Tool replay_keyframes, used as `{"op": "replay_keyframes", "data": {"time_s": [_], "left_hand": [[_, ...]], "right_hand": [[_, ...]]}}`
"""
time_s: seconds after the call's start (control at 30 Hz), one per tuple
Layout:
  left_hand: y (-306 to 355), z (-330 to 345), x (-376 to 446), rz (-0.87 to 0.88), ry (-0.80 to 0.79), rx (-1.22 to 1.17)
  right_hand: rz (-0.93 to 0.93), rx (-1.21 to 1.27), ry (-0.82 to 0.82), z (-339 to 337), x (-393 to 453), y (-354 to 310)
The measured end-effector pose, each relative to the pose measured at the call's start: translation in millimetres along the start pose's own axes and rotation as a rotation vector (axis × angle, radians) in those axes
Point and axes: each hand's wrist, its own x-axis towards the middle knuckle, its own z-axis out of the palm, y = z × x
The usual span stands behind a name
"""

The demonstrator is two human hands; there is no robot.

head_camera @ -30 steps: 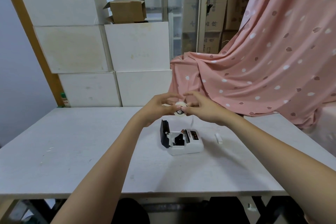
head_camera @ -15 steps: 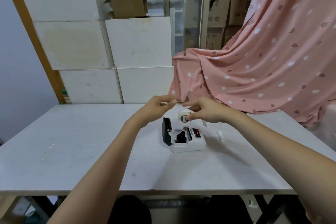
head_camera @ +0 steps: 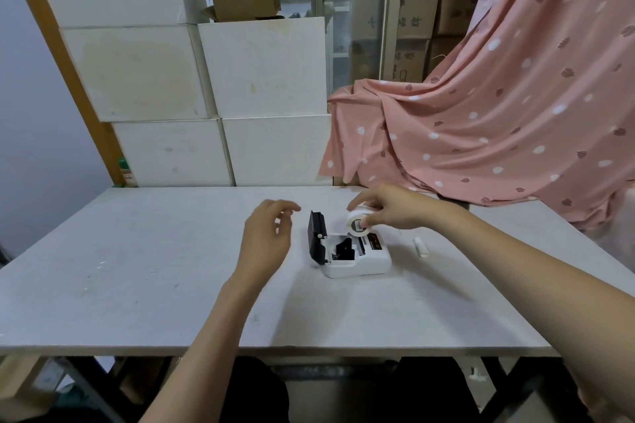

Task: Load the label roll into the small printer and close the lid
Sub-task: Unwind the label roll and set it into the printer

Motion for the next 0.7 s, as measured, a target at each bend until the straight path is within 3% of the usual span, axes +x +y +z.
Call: {"op": "replay_keyframes", "data": {"time_s": [0.1, 0.23, 0.3, 0.47, 0.7], "left_hand": [[49.9, 14.1, -25.4, 0.132, 0.143, 0.102], [77.3, 70.5, -89.6, 0.073, -0.261, 0.265], [64.4, 89.1, -98.2, -0.037, -0.348, 0.326], [45.6, 108.9, -86.4, -0.093, -0.299, 0.316], [7.1, 96.1, -58.4, 0.017, -0.321, 0.313]], "right_hand": [[0.045, 0.049, 0.036, -4.4, 0.5, 3.2], [0.059, 0.105, 0.072, -8.5, -0.8, 1.7], [0.068, 0.085, 0.076, -6.0, -2.0, -0.9], [0.061, 0.076, 0.097, 7.7, -1.3, -1.4], [0.174, 0.188, 0.167, 6.8, 5.0, 2.0]]}}
